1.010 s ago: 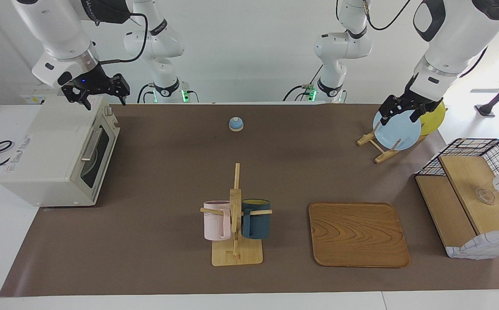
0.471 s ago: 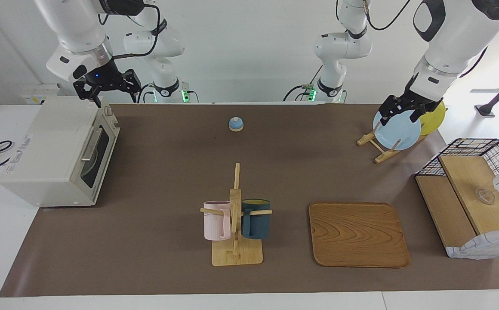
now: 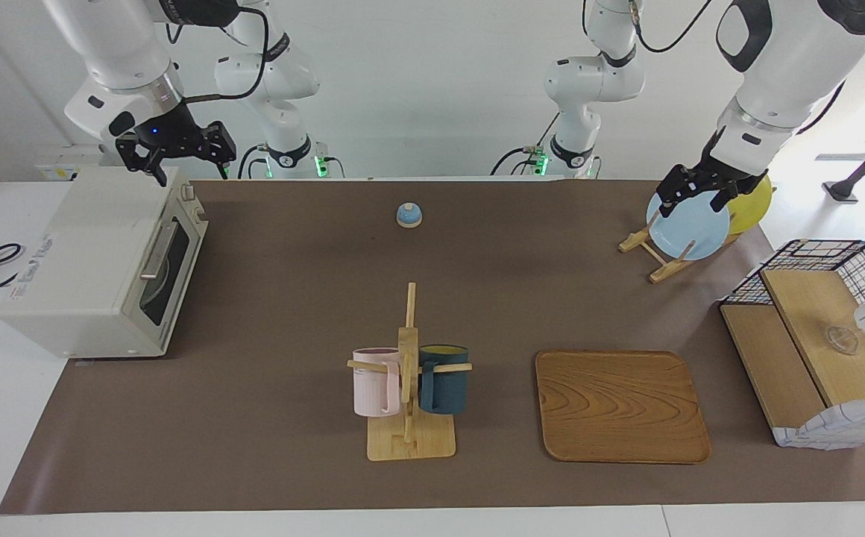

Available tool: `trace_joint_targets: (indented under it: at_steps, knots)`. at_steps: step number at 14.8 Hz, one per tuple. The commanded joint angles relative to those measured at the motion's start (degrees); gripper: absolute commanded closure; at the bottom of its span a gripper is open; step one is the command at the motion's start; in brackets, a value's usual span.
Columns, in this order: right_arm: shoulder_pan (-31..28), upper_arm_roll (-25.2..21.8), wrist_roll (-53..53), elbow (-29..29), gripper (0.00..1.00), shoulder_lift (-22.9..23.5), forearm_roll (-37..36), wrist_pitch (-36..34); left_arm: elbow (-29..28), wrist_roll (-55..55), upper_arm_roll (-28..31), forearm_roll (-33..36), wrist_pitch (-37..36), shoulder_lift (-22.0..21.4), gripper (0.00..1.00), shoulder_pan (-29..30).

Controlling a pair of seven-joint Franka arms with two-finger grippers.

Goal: Put corn in oven

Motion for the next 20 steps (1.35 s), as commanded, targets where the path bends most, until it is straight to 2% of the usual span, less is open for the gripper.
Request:
trace_joint_targets:
  at_steps: [1,10,13,20]
  knots:
    - [-0.29,0.03,0.74,1.30,0.00,0.75,1.54,-0.24,-0.53,0.32,-0.08,-0.72,0.09,-0.84,0.00,0.56]
    - [-1.17,-0.24,1.09,0.69,0.00,0.58,1.98,0.37,-0.53,0.32,-0.16,-0.72,0.09,-0.84,0.00,0.56]
    - [-2.04,-0.24,4.00,-5.88,0.00,-2.14,1.98,6.08,-0.53,0.32,-0.16,-0.72,0.09,-0.84,0.00,0.56]
    - [-2.13,-0.15,3.82,-4.33,0.00,-1.53,1.19,5.83,-0.53,0.23,-0.08,-0.72,0.09,-0.84,0.00,0.56]
